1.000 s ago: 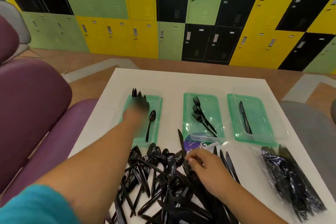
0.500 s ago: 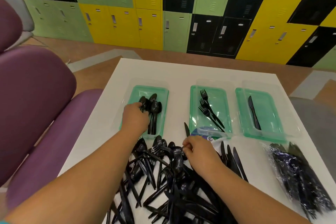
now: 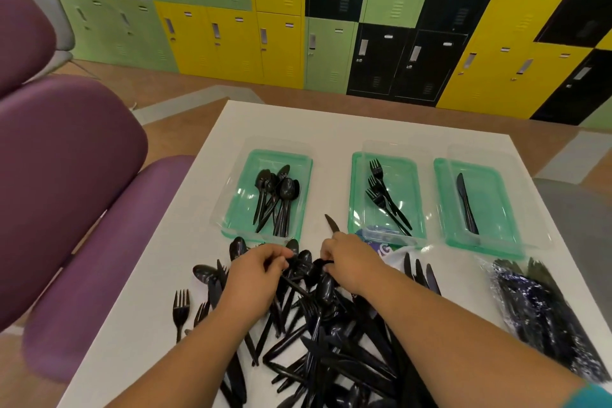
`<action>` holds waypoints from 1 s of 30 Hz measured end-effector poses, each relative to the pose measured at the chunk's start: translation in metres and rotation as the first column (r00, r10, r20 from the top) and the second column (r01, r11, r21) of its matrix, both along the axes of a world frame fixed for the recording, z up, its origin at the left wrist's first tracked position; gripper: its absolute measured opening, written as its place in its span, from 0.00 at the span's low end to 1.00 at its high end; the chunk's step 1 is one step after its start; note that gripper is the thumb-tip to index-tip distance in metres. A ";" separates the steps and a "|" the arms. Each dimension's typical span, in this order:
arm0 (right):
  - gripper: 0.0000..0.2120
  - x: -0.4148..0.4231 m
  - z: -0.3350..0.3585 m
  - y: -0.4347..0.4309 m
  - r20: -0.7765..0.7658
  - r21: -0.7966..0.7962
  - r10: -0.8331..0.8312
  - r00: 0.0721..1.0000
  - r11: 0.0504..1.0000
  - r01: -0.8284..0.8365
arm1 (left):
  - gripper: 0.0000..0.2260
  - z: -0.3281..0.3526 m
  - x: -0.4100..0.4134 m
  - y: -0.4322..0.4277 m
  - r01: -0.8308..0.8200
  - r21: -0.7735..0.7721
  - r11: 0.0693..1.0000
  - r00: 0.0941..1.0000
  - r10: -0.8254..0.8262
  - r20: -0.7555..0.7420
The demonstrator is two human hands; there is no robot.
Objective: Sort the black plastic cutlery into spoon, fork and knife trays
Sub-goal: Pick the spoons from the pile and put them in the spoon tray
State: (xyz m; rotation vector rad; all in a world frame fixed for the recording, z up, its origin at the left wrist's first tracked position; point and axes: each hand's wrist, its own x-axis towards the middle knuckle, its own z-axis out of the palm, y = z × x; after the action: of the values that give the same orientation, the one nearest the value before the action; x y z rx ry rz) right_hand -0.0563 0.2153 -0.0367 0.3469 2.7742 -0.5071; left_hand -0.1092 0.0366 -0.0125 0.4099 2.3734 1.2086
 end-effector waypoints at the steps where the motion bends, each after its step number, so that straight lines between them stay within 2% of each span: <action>1: 0.10 0.001 0.003 0.001 -0.011 -0.027 -0.004 1.000 1.000 0.004 | 0.11 0.000 0.000 0.001 0.015 -0.008 1.000 1.000 -0.015 -0.008; 7: 0.05 0.013 0.034 0.014 -0.125 -0.208 -0.100 0.987 0.975 0.072 | 0.09 0.006 0.000 0.017 0.151 -0.090 0.984 0.978 -0.162 -0.129; 10: 0.06 0.018 0.048 0.015 -0.199 -0.218 -0.088 0.976 0.975 0.043 | 0.13 0.007 0.001 0.028 0.255 -0.203 0.945 0.960 -0.273 -0.062; 13: 0.07 0.021 0.058 0.014 -0.267 -0.213 -0.059 0.962 0.977 0.000 | 0.17 0.006 0.001 0.035 0.288 -0.295 0.911 0.950 -0.311 -0.033; 15: 0.06 0.023 0.061 0.011 -0.327 -0.234 -0.097 0.940 0.972 0.019 | 0.14 0.007 0.001 0.038 0.280 -0.212 0.936 0.959 -0.283 0.020; 17: 0.05 0.028 0.058 0.010 -0.368 -0.333 -0.264 0.891 0.933 0.138 | 0.07 0.010 0.002 0.039 0.227 -0.088 0.970 0.973 -0.223 0.057; 19: 0.10 0.036 0.049 0.009 -0.256 -0.401 -0.376 0.890 0.879 0.257 | 0.06 0.017 0.003 0.037 0.149 0.017 0.989 0.988 -0.150 0.040; 22: 0.15 0.048 0.027 -0.001 -0.024 -0.254 -0.230 0.973 0.943 0.217 | 0.09 0.028 0.004 0.034 0.022 0.236 0.971 0.998 -0.037 0.059; 25: 0.16 0.051 0.016 -0.011 -0.013 -0.220 -0.212 0.977 0.954 0.204 | 0.09 0.038 0.006 0.030 -0.041 0.439 0.897 0.992 -0.015 0.123; 27: 0.11 0.051 0.016 -0.015 -0.011 -0.231 -0.203 0.979 0.953 0.195 | 0.05 0.036 0.003 0.025 -0.045 0.455 0.889 0.986 -0.034 0.165; 30: 0.01 0.052 0.018 -0.014 -0.019 -0.363 -0.268 0.963 0.899 0.243 | 0.07 0.029 0.003 0.014 -0.040 0.329 0.944 0.971 -0.041 0.236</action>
State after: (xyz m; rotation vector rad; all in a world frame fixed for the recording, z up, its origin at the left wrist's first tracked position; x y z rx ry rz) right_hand -0.0040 0.2008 -0.0191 0.6193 2.6352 -1.0900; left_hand -0.1059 0.0509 0.0168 0.3452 1.9692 1.5697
